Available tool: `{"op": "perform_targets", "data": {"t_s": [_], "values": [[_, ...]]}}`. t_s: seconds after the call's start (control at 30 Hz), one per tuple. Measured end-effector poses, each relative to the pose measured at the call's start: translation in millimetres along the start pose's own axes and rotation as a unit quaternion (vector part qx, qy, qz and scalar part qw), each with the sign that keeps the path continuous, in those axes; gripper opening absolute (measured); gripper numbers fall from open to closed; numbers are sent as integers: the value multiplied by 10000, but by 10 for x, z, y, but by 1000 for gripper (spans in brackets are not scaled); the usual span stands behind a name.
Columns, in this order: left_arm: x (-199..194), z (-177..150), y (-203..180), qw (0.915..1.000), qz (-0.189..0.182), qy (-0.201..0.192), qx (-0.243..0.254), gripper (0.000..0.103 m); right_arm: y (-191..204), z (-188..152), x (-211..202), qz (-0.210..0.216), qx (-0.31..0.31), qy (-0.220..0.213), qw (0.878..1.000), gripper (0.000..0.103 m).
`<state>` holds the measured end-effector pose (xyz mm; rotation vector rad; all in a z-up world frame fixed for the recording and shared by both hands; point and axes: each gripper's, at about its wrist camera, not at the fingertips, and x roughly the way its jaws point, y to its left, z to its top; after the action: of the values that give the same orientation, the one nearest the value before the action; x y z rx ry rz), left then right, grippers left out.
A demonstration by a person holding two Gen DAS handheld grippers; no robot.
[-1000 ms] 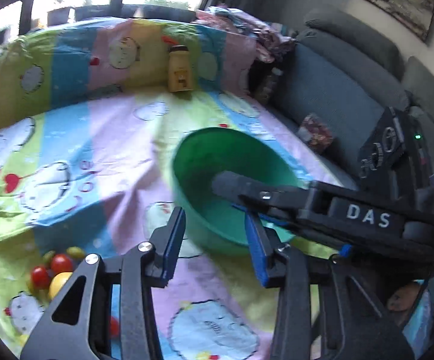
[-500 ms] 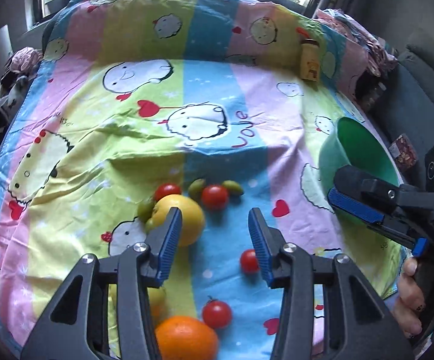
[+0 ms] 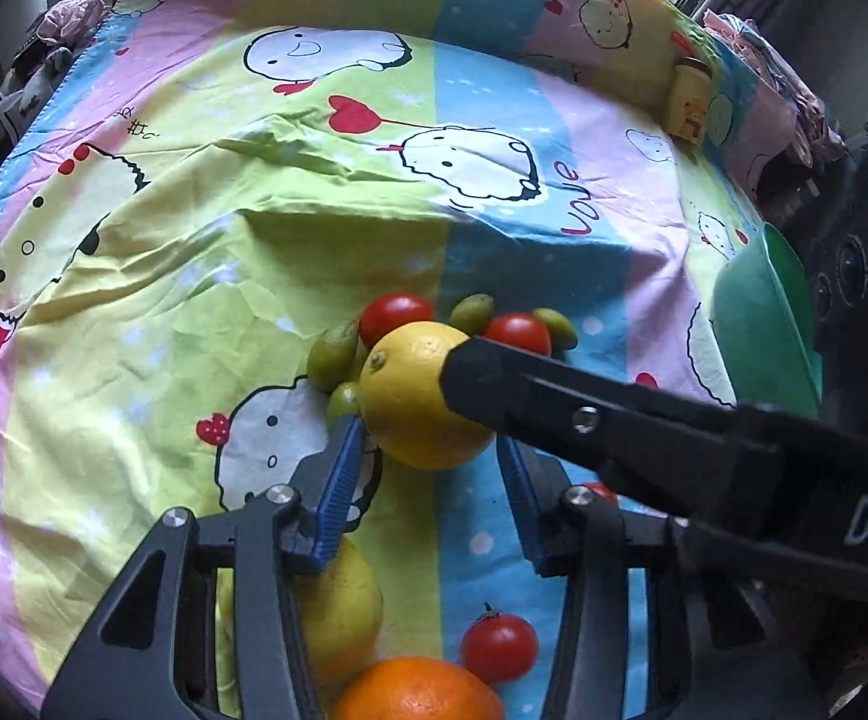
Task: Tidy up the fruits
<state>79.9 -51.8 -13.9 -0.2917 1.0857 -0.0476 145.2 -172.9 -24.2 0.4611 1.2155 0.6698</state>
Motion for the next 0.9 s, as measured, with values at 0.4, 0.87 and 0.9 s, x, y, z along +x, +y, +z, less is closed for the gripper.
{"op": "perform_targets", "data": {"t_s": [0.4,0.87,0.9], "values": [[27,28,-32,9997,12,-190,149,46,-174,97,339,166,416,245,9987,60],[-425,-5,-360,9920,-145,-1077,637,44,-11,13,-212,390,84,-586,9975,60],[-469,-5,-414,9904,-177,-1175,702,44,5,10,-295,386,41,-698,9968,60]]}}
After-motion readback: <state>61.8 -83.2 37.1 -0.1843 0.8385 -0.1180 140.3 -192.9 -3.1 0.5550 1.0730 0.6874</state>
